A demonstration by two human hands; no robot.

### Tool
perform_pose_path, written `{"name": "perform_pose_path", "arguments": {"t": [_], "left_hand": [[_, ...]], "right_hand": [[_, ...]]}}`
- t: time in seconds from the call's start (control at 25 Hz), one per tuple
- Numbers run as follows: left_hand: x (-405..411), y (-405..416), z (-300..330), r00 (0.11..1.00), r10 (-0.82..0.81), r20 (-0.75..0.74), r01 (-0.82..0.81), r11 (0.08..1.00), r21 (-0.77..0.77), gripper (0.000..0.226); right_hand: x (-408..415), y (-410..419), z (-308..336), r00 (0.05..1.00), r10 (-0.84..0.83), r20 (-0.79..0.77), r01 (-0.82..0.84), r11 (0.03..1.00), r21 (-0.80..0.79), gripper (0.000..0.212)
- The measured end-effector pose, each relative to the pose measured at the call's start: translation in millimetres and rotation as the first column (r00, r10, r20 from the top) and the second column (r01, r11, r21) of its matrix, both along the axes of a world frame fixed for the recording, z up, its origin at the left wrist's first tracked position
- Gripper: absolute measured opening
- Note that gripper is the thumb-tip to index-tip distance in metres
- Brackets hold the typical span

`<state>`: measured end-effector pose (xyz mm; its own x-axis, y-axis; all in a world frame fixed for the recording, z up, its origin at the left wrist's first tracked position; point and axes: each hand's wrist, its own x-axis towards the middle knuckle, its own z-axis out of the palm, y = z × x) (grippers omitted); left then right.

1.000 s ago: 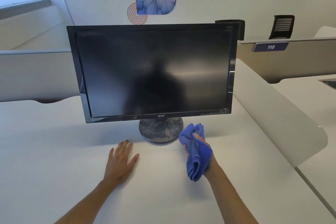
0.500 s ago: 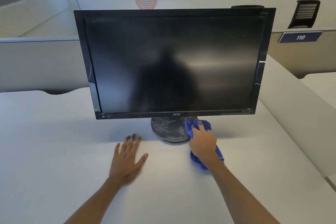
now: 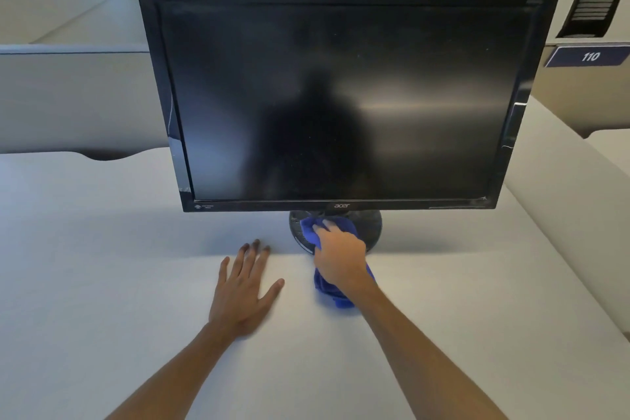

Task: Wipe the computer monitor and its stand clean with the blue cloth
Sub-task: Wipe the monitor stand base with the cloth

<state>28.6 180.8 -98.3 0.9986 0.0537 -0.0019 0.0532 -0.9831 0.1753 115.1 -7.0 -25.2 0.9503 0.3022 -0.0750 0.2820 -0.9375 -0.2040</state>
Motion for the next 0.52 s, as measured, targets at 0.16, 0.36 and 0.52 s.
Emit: {"name": "perform_pose_path", "arguments": {"t": [0.16, 0.36, 0.52], "left_hand": [[0.6, -0.1, 1.1, 0.999, -0.031, 0.018, 0.031, 0.999, 0.011, 0.073], [0.3, -1.0, 0.2, 1.0, -0.024, 0.007, 0.024, 0.999, 0.028, 0.072], [-0.4, -1.7, 2.4, 1.0, -0.015, 0.002, 0.015, 1.0, 0.027, 0.072]], "right_hand": [[3.8, -69.9, -4.8, 0.932, -0.322, 0.165, 0.304, 0.944, 0.125, 0.044], [10.5, -57.6, -22.8, 0.963, -0.261, 0.069, 0.265, 0.962, -0.069, 0.047], [11.4, -21.1, -21.7, 0.973, -0.146, 0.181, 0.192, 0.943, -0.271, 0.035]]}}
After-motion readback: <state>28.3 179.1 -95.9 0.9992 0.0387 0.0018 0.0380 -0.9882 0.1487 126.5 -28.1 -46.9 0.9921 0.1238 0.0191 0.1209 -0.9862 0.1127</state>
